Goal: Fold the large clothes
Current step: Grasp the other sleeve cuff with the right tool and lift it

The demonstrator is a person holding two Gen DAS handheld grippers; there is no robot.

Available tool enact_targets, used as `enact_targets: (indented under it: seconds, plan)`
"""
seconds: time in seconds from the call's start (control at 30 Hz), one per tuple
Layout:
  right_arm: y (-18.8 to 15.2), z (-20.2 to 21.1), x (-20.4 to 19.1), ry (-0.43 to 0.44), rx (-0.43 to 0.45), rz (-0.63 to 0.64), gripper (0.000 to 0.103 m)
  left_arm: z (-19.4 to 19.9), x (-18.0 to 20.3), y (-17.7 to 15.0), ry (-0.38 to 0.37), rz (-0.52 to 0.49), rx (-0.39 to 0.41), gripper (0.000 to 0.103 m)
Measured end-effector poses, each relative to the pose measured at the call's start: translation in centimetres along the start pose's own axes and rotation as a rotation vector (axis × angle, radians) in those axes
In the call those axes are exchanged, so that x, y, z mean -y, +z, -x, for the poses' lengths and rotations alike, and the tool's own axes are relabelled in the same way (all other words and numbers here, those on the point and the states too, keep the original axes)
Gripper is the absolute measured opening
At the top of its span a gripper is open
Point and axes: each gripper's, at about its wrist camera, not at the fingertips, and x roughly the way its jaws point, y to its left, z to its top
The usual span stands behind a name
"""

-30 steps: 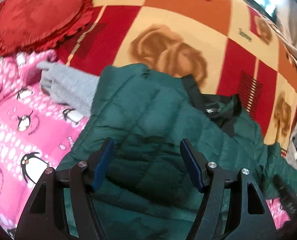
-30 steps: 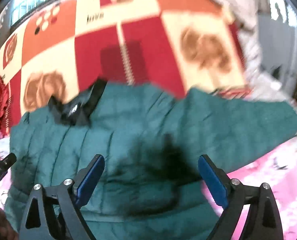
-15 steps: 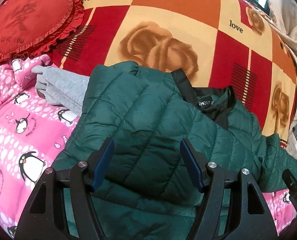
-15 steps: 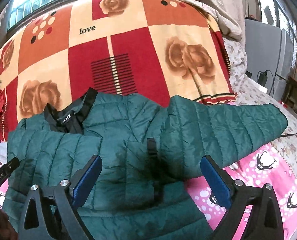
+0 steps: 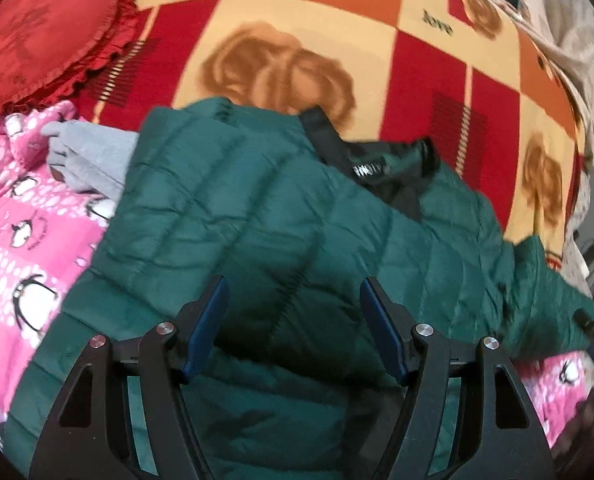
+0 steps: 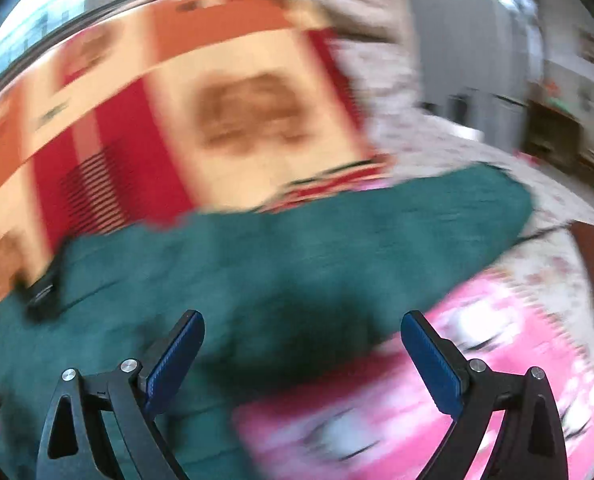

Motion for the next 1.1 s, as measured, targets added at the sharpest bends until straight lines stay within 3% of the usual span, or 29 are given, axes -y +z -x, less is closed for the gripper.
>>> enact_targets:
  seconds: [0.1, 0.17, 0.33, 0.37, 0.5, 0.6, 0.67, 0.7, 0.73, 0.83, 0.93, 1.03, 1.1]
  plan:
    - [2.6, -1.6, 7.1, -0.074, 0.043, -0.1, 0.098, -0.4, 0.8, -0.4, 0.0, -0.038, -0.006, 0.068]
    - [4.3, -2.8, 11.1, -0.076, 0.045, -0.151, 0.098, -0.7, 1.2, -0.5, -0.002, -0.051, -0.016, 0.068]
    - [8.0, -5.0, 16.4, -0.148, 0.074, -0.08, 0.098, -1.2, 1.2, -0.6, 0.0, -0.054, -0.041, 0.068]
    - [8.6, -6.1, 17.5, -0.142, 0.045, -0.073, 0.098, -1.4, 1.1, -0.6, 0.001, -0.053, -0.049, 0.068]
    - [8.6, -10.7, 18.4, 0.105, -0.142, -0.091, 0.097, -1.8, 1.2, -0.8, 0.007, -0.059, -0.065, 0.068]
    - [8.0, -11.5, 17.3, 0.155, -0.139, -0.065, 0.095, -1.8, 1.2, -0.8, 0.011, -0.065, -0.064, 0.068]
    - [7.7, -11.7, 17.1, 0.221, -0.147, -0.081, 0.082, -1.9, 1.2, -0.8, 0.012, -0.061, -0.065, 0.068]
    - [7.6, -11.7, 16.8, 0.229, -0.155, -0.072, 0.052, -1.9, 1.2, -0.8, 0.011, -0.058, -0.066, 0.068]
    - [7.5, -11.7, 16.5, 0.244, -0.17, -0.072, 0.031, -1.8, 1.2, -0.8, 0.012, -0.056, -0.066, 0.068]
    - [7.5, -9.9, 15.6, 0.241, -0.107, -0.048, 0.022, -1.5, 0.8, -0.6, 0.018, -0.046, -0.06, 0.068]
    - [7.7, -6.7, 13.4, 0.258, -0.037, -0.018, 0.019, -0.8, 0.0, 0.0, 0.041, -0.034, -0.038, 0.068]
    - [7.6, -4.4, 10.6, 0.299, -0.015, 0.013, 0.018, 0.2, -1.2, 0.6, 0.127, -0.063, -0.008, 0.068]
    - [7.1, -2.2, 7.5, 0.341, -0.004, 0.043, 0.017, 1.2, -2.5, 1.0, 0.24, -0.113, 0.011, 0.068]
